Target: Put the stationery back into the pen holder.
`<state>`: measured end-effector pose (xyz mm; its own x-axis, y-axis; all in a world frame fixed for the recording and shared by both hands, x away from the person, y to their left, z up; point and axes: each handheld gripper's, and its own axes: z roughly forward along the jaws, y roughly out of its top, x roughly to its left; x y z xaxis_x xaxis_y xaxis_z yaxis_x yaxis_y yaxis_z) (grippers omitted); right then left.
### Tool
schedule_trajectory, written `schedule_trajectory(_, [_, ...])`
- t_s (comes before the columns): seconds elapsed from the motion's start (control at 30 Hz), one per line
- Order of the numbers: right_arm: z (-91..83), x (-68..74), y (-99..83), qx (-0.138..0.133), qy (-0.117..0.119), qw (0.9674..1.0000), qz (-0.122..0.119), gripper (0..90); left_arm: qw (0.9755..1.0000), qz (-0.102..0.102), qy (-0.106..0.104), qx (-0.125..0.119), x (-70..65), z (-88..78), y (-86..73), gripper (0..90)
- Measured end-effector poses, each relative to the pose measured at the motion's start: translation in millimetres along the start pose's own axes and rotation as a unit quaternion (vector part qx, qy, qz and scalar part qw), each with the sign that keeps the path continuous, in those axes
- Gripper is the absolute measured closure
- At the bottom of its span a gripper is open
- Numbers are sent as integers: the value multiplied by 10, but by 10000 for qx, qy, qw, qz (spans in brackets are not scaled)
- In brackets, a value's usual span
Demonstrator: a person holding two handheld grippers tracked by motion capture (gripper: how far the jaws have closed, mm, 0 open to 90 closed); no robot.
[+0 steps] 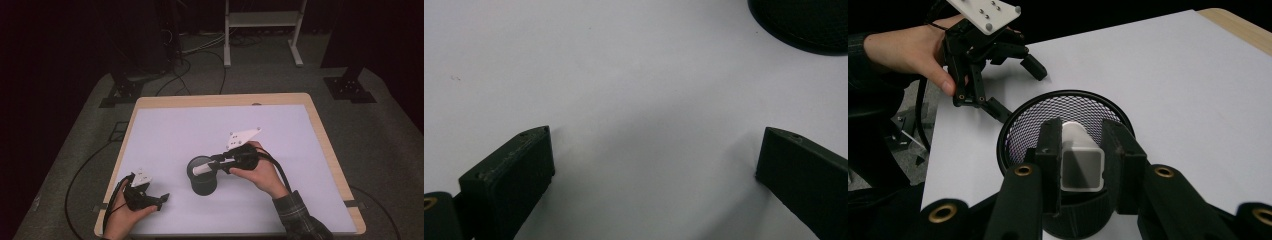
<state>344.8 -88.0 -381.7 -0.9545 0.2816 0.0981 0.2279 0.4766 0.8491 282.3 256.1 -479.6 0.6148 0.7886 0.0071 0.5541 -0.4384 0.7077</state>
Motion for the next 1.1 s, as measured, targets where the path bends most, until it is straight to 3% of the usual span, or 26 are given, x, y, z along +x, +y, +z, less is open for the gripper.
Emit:
schedule_trajectory(0.67, [234, -6, 16, 246, 78, 9997, 1, 700, 10000, 0, -2, 1, 1, 0, 0, 13])
schedule_trajectory(1.1, [124, 0, 22, 159, 50, 9999, -35, 621, 10000, -3, -4, 0, 1, 1, 0, 13])
